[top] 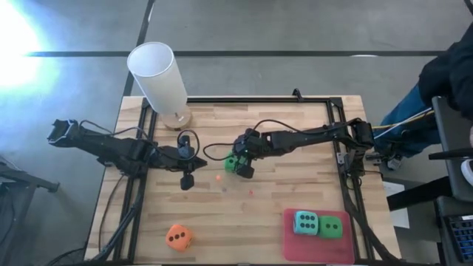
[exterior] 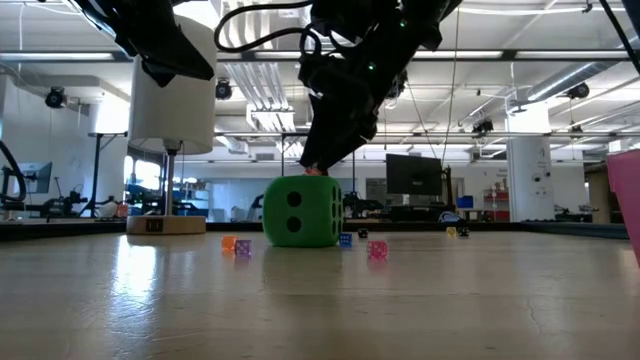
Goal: Pick & Place Dice
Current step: Put the large green die into the bin
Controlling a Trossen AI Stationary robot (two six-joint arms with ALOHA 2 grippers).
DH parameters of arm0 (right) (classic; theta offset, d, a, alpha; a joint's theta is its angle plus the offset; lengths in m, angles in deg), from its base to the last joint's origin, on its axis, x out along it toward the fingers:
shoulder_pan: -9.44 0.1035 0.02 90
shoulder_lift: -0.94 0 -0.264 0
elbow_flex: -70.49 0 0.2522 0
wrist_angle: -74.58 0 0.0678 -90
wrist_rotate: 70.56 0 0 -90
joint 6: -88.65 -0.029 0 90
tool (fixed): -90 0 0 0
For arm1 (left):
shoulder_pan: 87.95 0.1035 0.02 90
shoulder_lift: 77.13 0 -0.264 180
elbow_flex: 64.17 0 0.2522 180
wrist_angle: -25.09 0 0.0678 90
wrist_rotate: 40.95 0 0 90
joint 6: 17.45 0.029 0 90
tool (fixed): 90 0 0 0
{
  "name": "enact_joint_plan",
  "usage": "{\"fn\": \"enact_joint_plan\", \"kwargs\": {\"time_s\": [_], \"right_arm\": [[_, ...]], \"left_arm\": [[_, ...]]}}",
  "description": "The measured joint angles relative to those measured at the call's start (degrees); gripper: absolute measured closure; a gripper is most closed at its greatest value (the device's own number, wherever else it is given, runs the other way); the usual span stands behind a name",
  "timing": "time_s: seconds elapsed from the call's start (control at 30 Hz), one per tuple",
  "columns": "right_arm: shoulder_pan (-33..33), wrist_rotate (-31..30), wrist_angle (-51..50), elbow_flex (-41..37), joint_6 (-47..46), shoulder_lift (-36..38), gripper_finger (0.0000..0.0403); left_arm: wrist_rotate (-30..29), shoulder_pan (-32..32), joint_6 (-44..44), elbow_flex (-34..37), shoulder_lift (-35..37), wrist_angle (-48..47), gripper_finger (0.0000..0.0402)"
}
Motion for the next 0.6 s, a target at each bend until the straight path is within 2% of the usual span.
{"fn": "enact_joint_plan", "kwargs": {"time_s": [0.6], "right_arm": [[0.00, 0.60, 3.57, -2.23, 0.02, 0.00, 0.0003]], "left_arm": [[0.01, 0.01, 0.00, 0.00, 0.00, 0.00, 0.0366]]}}
